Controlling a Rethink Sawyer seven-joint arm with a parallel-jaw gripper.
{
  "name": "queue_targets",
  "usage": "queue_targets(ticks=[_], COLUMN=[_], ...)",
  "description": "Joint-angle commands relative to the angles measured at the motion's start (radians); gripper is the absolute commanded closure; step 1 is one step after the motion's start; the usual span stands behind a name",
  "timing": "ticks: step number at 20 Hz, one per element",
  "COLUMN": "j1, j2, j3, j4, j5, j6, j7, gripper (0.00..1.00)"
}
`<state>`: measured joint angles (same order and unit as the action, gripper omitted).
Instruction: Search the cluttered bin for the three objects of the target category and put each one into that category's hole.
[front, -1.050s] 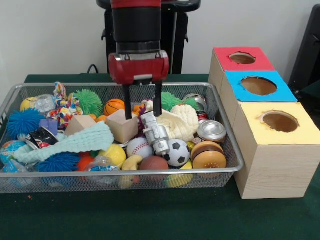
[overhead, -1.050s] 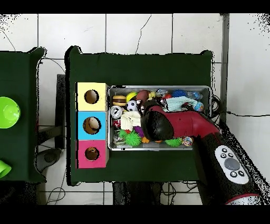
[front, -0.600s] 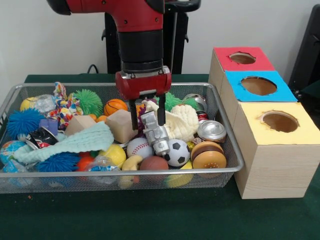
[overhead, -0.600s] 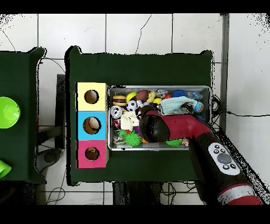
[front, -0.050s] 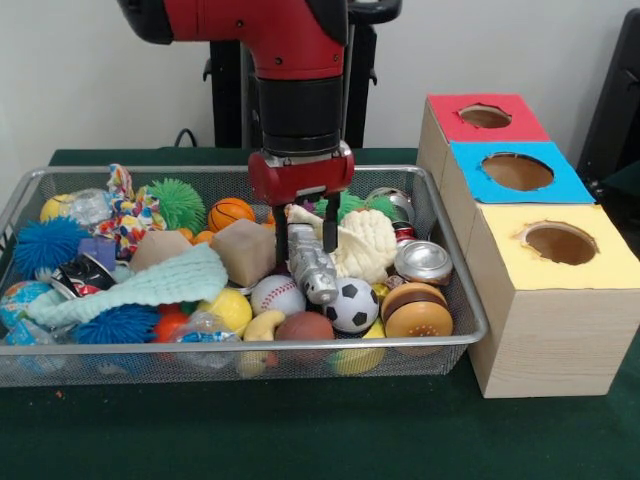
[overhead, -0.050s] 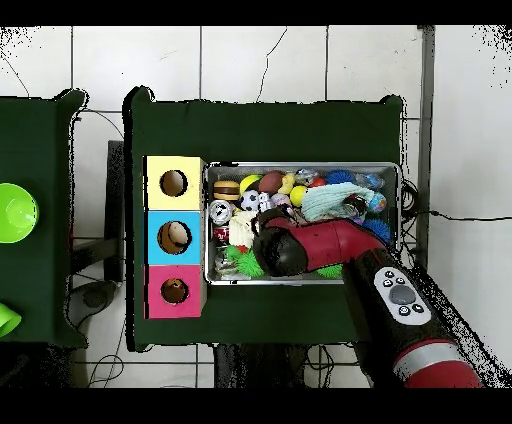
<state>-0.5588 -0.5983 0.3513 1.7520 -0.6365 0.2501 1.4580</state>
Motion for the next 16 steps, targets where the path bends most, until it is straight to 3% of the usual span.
queue_targets(ticks=[1, 6, 12, 16], j1=[-0.07, -0.147, -0.172, -0.181], j2=[-0.011, -0.046, -0.096, -0.081], j3=[0.059, 0.171, 0.218, 0.228], j4=[-0.049, -0.021, 0.004, 0.004], j5=[-0.084, -0.016, 0.061, 0.054], j6=[-0.02, 0.047, 0.176, 0.132], j7=[-0.053, -0.075, -0.068, -0.043], gripper=[0.0, 0.0, 0.0, 0.0])
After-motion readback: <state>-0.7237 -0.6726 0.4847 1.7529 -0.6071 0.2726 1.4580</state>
